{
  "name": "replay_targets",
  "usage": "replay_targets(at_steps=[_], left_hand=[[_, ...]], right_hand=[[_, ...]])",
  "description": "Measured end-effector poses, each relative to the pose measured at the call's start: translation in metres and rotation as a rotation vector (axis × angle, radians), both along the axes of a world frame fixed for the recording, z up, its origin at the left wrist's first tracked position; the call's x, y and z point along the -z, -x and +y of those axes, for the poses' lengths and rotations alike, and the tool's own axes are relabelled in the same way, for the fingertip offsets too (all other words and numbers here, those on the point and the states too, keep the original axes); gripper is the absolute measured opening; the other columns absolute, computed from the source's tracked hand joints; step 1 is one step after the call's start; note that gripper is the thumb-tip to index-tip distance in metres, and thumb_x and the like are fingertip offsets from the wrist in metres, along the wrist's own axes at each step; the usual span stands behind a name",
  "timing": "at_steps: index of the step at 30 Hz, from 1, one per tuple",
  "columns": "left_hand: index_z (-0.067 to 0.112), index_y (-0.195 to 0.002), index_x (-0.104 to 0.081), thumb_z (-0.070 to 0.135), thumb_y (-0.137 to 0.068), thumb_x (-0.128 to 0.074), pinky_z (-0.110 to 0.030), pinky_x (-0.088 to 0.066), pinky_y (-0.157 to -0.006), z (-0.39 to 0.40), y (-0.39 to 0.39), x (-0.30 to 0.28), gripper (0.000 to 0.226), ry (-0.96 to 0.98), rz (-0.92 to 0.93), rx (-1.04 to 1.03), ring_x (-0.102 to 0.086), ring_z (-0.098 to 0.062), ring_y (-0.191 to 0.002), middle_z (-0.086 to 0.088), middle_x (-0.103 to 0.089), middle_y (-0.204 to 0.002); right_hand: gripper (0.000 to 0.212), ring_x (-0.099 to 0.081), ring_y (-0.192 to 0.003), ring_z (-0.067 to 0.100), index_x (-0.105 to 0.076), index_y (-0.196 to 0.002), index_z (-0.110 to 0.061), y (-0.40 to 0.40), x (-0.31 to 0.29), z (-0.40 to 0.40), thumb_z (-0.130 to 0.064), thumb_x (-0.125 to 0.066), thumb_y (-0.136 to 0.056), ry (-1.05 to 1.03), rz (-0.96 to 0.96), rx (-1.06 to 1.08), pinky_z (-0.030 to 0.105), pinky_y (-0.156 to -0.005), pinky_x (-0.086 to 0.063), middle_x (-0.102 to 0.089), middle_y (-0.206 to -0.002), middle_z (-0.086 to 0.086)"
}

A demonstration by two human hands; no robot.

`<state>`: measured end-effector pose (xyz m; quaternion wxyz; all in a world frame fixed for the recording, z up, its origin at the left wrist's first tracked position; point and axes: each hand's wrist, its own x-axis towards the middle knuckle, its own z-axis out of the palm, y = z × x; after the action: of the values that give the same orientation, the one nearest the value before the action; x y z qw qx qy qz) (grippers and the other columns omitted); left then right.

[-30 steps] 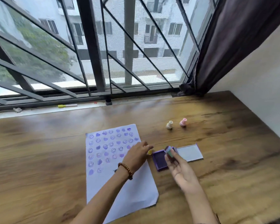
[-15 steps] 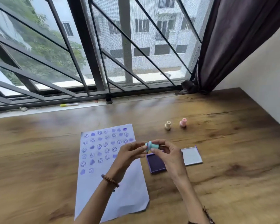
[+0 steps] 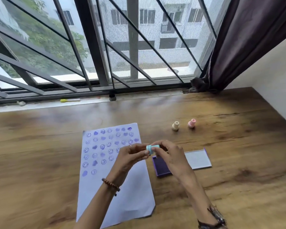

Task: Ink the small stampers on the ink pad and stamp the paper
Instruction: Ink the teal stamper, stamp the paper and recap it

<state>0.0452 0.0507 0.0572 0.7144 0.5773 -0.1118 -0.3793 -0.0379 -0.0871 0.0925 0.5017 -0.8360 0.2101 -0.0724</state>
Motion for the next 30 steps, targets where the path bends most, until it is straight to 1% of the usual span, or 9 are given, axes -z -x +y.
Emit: replay_targets(at_steps=[4, 6, 10, 14, 19, 21, 24, 27, 30], left_hand=[[0.009, -0.097, -0.069, 0.013, -0.071, -0.068, -0.017, -0.056, -0.073, -0.011, -0.001, 0.010, 0.027, 0.095, 0.172, -0.104, -0.069, -0.017, -0.090, -0.004, -0.075, -0.092], [0.008, -0.102, -0.066, 0.015, -0.072, -0.068, -0.018, -0.056, -0.077, -0.017, -0.002, 0.016, 0.031, 0.120, 0.197, -0.115, -0.068, -0.019, -0.097, -0.007, -0.073, -0.100], [0.007, -0.100, -0.064, 0.005, -0.081, -0.063, -0.016, -0.054, -0.076, -0.035, -0.012, 0.022, 0.019, -0.025, -0.012, -0.066, -0.067, -0.015, -0.096, -0.009, -0.072, -0.100], [0.012, -0.096, -0.066, 0.007, -0.079, -0.066, -0.020, -0.050, -0.080, -0.059, -0.037, 0.021, 0.017, -0.327, -0.463, -0.078, -0.066, -0.015, -0.091, -0.007, -0.069, -0.099], [0.020, -0.100, -0.066, 0.021, -0.080, -0.066, -0.020, -0.024, -0.090, -0.073, -0.058, 0.035, 0.020, -0.656, -0.920, -0.160, -0.037, -0.018, -0.113, -0.005, -0.054, -0.121], [0.022, -0.098, -0.067, 0.024, -0.079, -0.066, -0.028, -0.022, -0.091, -0.074, -0.061, 0.041, 0.019, -0.748, -0.966, -0.187, -0.034, -0.021, -0.115, -0.002, -0.053, -0.125], [0.025, -0.099, -0.065, 0.028, -0.080, -0.064, -0.031, -0.022, -0.089, -0.075, -0.060, 0.045, 0.019, -0.815, -0.975, -0.157, -0.035, -0.023, -0.116, -0.001, -0.056, -0.123], [0.025, -0.104, -0.061, 0.028, -0.080, -0.063, -0.031, -0.020, -0.087, -0.071, -0.055, 0.044, 0.024, -0.824, -0.968, -0.147, -0.036, -0.022, -0.118, -0.001, -0.056, -0.122], [0.024, -0.108, -0.059, 0.026, -0.081, -0.064, -0.030, -0.022, -0.088, -0.062, -0.039, 0.039, 0.028, -0.797, -0.970, -0.178, -0.036, -0.021, -0.116, 0.000, -0.057, -0.121]], right_hand=[[0.020, -0.069, -0.079, 0.007, -0.065, -0.098, -0.016, -0.008, 0.013, -0.003, -0.015, -0.069, -0.079, -0.477, -0.060, 0.171, 0.022, -0.068, -0.058, -0.071, -0.090, 0.002], [0.023, -0.069, -0.081, 0.006, -0.066, -0.099, -0.014, -0.010, 0.024, -0.006, -0.009, -0.071, -0.077, -0.549, -0.073, 0.199, 0.019, -0.068, -0.057, -0.073, -0.089, -0.002], [0.025, -0.070, -0.090, 0.016, -0.070, -0.096, -0.017, -0.019, 0.041, -0.016, -0.007, -0.073, -0.073, -0.445, -0.032, 0.241, 0.030, -0.084, -0.054, -0.075, -0.093, 0.002], [0.027, -0.069, -0.084, 0.007, -0.069, -0.092, -0.021, -0.043, 0.050, -0.033, -0.004, -0.074, -0.071, -0.255, -0.051, 0.268, 0.019, -0.079, -0.053, -0.073, -0.093, -0.002], [0.023, -0.066, -0.080, 0.011, -0.068, -0.094, -0.013, -0.073, 0.060, -0.044, -0.006, -0.073, -0.073, 0.034, -0.047, 0.208, 0.012, -0.074, -0.051, -0.069, -0.091, 0.000], [0.021, -0.065, -0.085, 0.017, -0.068, -0.094, -0.011, -0.078, 0.064, -0.045, -0.005, -0.071, -0.074, 0.121, -0.031, 0.194, 0.022, -0.078, -0.051, -0.069, -0.095, 0.007], [0.021, -0.062, -0.090, 0.020, -0.067, -0.094, -0.011, -0.080, 0.065, -0.042, -0.002, -0.068, -0.075, 0.208, -0.027, 0.166, 0.020, -0.080, -0.044, -0.069, -0.098, 0.009], [0.023, -0.062, -0.090, 0.018, -0.065, -0.098, -0.011, -0.074, 0.058, -0.037, -0.002, -0.065, -0.077, 0.215, -0.049, 0.171, 0.027, -0.084, -0.050, -0.067, -0.100, 0.007], [0.020, -0.057, -0.078, 0.002, -0.066, -0.095, -0.016, -0.055, 0.049, -0.033, -0.005, -0.067, -0.079, 0.225, -0.125, 0.267, 0.004, -0.073, -0.043, -0.066, -0.092, -0.004]])
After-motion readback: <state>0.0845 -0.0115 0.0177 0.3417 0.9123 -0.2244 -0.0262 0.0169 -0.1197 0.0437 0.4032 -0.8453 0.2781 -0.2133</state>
